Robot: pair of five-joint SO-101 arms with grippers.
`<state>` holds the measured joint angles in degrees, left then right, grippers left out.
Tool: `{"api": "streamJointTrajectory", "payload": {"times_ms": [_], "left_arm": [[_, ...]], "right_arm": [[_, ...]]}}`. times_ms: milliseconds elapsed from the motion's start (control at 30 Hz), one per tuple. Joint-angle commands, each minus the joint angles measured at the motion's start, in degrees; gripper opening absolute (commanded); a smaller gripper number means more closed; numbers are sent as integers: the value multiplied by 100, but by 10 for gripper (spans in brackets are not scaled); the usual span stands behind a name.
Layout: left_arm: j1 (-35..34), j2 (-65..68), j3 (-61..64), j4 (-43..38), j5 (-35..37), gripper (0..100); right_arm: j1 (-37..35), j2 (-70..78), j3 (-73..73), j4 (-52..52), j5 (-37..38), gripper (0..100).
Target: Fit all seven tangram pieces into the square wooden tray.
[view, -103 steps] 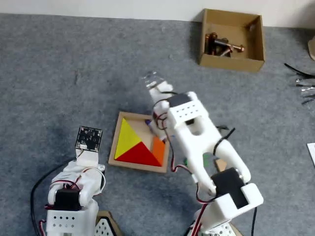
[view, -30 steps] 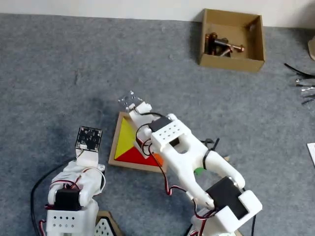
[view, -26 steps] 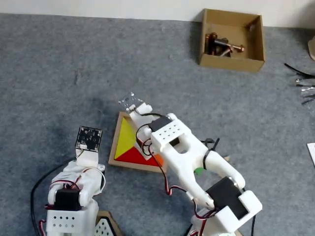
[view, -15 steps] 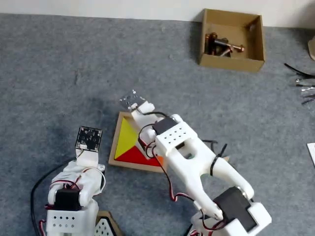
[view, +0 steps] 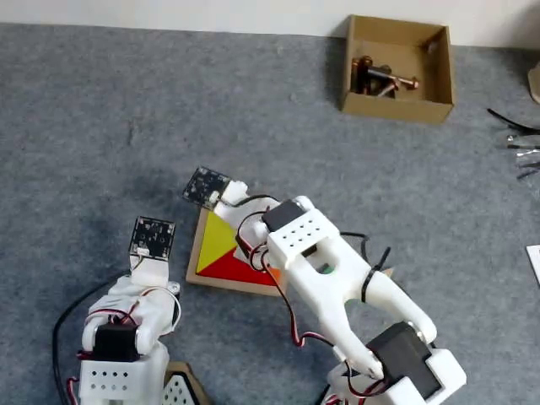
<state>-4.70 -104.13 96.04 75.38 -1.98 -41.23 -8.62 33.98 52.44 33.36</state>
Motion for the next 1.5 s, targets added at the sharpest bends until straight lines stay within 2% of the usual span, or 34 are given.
{"api": "streamJointTrajectory", "payload": {"times_ms": [0, 133, 333, 767, 1467], "left_arm": [[-57, -31, 110, 26, -53, 5], [-57, -31, 110, 26, -53, 5], [-57, -31, 110, 26, -53, 5], [-57, -31, 110, 26, -53, 5], [-57, -31, 110, 26, -53, 5]], "right_arm": [[-75, -312, 110, -145, 448, 70], [-75, -312, 171, -145, 1002, 70], [-75, -312, 163, -154, 1020, 70], [-66, -312, 180, -154, -35, 70], [-75, -338, 365, -127, -62, 70]]}}
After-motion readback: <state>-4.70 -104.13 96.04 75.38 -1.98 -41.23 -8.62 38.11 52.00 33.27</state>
